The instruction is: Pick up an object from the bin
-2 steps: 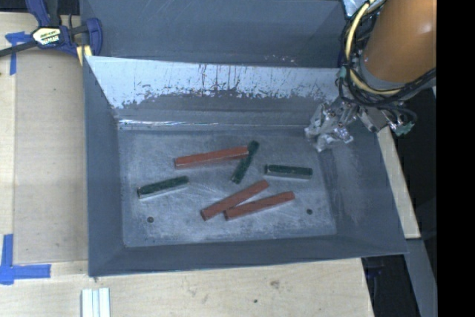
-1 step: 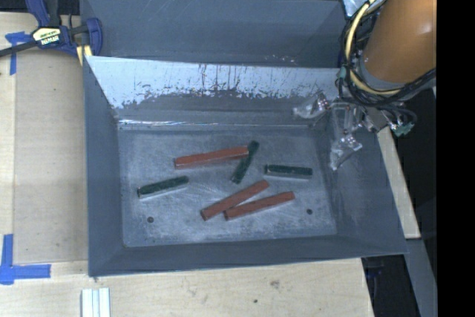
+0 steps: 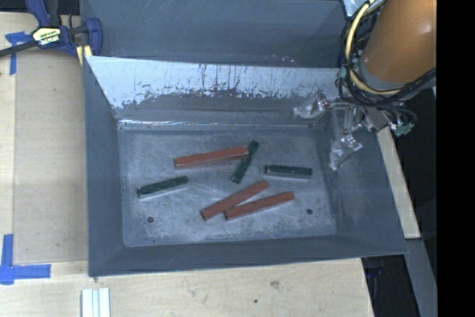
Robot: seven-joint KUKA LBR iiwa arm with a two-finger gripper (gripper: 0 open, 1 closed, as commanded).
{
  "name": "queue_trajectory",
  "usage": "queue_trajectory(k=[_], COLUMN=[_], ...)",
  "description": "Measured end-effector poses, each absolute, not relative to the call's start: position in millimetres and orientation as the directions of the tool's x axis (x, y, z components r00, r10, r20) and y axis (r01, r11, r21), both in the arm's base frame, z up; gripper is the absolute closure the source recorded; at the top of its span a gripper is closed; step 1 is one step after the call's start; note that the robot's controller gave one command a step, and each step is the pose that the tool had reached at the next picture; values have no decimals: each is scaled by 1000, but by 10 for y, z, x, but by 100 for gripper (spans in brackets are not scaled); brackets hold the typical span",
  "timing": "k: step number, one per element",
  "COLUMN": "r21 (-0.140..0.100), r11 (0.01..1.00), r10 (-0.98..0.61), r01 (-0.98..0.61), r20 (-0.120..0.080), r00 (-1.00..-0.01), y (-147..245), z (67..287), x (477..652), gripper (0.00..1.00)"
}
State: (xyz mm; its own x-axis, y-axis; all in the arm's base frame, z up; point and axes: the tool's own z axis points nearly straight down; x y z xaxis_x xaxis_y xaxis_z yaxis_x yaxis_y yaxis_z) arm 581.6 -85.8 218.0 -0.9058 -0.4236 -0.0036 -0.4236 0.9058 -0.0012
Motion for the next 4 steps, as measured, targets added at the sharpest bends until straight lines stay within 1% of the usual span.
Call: queue_trajectory(k=[1, 2, 3, 4], r21=[-7, -9, -9, -2], r11=[881, 863, 863, 815], r10=[-474, -504, -505, -579], r01=[-474, -504, -505, -579], r20=[-10, -19, -19, -4], r00=[-881, -863, -863, -815], y=[-876, -777, -777, -914], z=[1823, 767, 767, 2114], x=[5871, 5845, 5846, 5853], gripper=[0, 100, 100, 100])
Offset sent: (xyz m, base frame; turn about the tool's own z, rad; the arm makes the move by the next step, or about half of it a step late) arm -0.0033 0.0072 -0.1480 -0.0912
